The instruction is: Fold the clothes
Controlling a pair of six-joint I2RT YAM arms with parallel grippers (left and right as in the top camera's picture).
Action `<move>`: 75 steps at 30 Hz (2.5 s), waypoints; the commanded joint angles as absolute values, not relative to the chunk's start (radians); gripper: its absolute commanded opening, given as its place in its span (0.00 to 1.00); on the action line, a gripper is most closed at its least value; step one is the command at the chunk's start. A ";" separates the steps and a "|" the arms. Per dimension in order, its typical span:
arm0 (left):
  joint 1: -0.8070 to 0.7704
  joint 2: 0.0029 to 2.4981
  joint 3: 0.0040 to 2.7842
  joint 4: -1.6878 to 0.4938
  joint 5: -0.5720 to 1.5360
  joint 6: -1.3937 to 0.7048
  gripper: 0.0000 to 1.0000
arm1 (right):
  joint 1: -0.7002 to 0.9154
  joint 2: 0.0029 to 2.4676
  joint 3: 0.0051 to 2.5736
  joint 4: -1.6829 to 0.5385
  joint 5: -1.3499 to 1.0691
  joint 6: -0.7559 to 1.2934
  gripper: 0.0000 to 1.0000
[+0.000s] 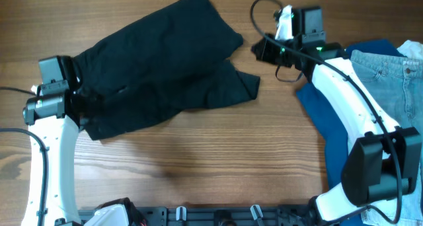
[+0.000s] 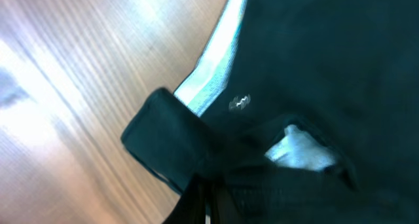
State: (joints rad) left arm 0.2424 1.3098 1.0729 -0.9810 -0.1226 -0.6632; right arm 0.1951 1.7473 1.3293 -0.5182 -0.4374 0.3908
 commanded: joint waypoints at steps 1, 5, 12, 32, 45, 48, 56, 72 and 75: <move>0.247 1.301 1.087 -1.108 -0.169 -0.633 0.04 | 0.244 1.826 1.337 -0.534 -0.443 0.186 0.23; 0.247 1.301 1.087 -1.127 -0.177 -0.633 0.04 | 0.267 1.962 1.337 -0.457 -0.459 0.139 0.41; 0.247 1.301 1.087 -1.123 -0.177 -0.633 0.04 | 0.265 2.155 1.337 -0.212 -0.585 0.138 0.49; 0.247 1.221 1.089 -1.221 -0.125 -0.637 0.04 | 0.189 1.691 1.338 -0.487 -0.401 0.132 0.04; 0.247 0.931 1.089 -1.349 -0.027 -0.667 0.04 | 0.188 1.313 1.338 -0.455 -0.179 0.344 0.04; 0.247 1.029 1.089 -1.257 -0.027 -0.667 0.04 | 0.188 1.512 1.338 -0.252 -0.216 0.355 0.04; 0.247 1.431 1.089 -0.876 -0.069 -0.659 0.04 | 0.189 2.068 1.338 0.514 -0.430 0.588 0.04; 0.247 1.535 1.089 -0.834 -0.193 -0.670 0.04 | 0.193 2.197 1.475 0.848 -0.532 0.994 0.04; 0.247 1.535 1.089 -0.833 -0.228 -0.687 0.04 | 0.193 2.197 1.496 0.839 -0.471 0.994 0.04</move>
State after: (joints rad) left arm 0.2310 1.5288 1.0878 -0.8177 -0.0715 -0.6609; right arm 0.2283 2.1937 1.4433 0.8272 -0.6109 0.9665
